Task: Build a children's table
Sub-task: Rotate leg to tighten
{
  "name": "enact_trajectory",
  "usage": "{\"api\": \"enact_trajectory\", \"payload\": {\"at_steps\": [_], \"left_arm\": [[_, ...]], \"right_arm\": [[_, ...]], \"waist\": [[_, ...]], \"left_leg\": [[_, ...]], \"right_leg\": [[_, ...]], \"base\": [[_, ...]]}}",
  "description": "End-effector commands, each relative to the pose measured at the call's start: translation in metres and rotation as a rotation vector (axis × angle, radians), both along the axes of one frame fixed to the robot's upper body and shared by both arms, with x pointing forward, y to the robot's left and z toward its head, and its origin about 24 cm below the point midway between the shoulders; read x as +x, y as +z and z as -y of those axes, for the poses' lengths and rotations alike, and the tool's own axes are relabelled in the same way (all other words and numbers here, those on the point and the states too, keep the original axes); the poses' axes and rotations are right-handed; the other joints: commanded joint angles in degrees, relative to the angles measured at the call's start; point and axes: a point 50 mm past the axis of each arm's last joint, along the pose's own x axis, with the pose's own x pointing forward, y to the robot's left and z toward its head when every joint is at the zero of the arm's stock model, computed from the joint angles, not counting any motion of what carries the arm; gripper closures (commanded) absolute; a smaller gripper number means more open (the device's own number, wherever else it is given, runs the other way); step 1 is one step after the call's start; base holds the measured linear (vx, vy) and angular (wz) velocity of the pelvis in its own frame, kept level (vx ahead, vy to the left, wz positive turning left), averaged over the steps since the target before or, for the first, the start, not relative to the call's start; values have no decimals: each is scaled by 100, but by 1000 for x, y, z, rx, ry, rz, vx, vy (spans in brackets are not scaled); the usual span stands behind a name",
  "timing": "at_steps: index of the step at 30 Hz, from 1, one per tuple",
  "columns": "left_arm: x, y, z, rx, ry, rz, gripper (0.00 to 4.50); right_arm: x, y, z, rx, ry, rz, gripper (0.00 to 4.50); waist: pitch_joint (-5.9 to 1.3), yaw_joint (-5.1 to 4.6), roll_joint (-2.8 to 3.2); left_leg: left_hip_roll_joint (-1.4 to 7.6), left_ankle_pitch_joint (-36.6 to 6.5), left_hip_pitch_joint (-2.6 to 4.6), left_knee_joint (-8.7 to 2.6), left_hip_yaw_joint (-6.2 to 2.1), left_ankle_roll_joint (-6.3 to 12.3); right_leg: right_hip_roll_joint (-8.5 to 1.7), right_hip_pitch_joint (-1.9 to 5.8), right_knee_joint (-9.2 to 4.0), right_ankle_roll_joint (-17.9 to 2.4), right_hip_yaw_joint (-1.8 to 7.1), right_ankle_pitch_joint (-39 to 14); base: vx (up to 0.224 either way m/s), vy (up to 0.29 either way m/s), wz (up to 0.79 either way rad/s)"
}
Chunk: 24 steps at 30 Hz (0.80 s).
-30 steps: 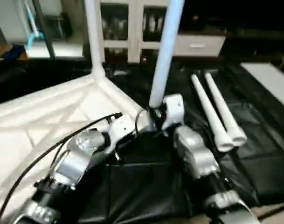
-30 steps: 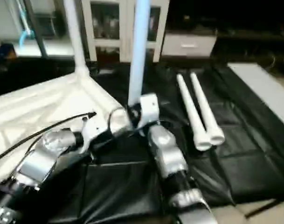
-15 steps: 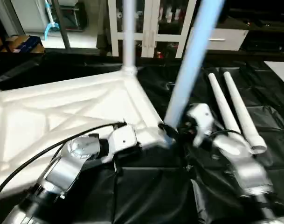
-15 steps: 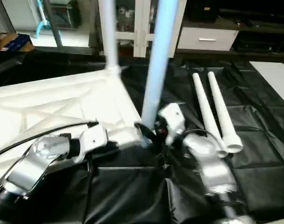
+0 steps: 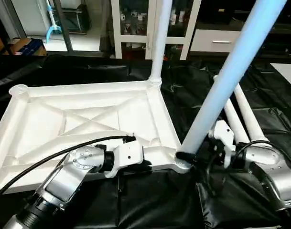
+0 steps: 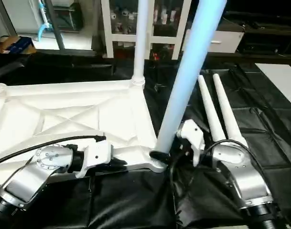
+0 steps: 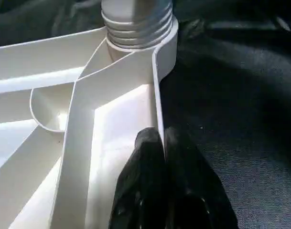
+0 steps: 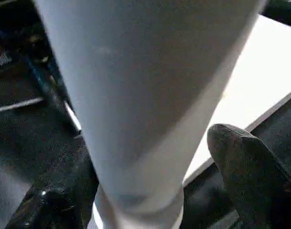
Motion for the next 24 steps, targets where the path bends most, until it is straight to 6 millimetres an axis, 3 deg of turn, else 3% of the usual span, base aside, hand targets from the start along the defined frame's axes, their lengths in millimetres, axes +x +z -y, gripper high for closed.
{"api": "enact_trajectory", "payload": {"at_steps": [1,5,9,18,20,22,24], "left_arm": [[-5,-2,4,18,-62,-19,450],[-5,-2,3,21,-63,-21,450],[-6,-2,3,19,-64,-24,450],[-7,-3,0,30,-54,-30,450],[-6,-4,-1,34,-47,-27,450],[10,-6,-3,66,72,16,450],[18,-6,-4,69,131,29,450]], "right_arm": [[0,1,4,-43,24,8,102],[0,0,6,-45,32,-4,124],[3,1,3,-3,27,-8,156],[5,-1,-1,43,-10,-18,223],[6,-2,-1,42,-28,-16,244],[20,-8,-8,31,-173,2,252],[28,-9,-14,33,-233,8,257]], "waist": [[-260,-29,-22],[-258,-27,-26],[-256,-35,-21],[-262,-46,-21],[-256,-60,-16],[-245,-82,3],[-231,-141,5]], "left_leg": [[184,-431,7,-397,-12,435],[182,-420,7,-386,-5,543],[191,-514,15,-393,-8,516],[185,-451,7,-386,-8,531],[186,-531,11,-393,-8,482],[188,-633,6,-405,-11,417],[161,-968,32,-438,-15,124]], "right_leg": [[-212,230,-310,-1355,201,151],[-217,231,-306,-1439,200,207],[-219,226,-317,-1434,198,0],[-214,229,-299,-1467,196,99],[-214,226,-311,-1455,196,-25],[-212,217,-323,-1431,196,-170],[-211,190,-388,-1303,191,-880]], "base": [[0,0,0],[0,0,0],[0,0,0],[0,0,0],[0,0,0],[0,0,0],[0,0,0]]}}
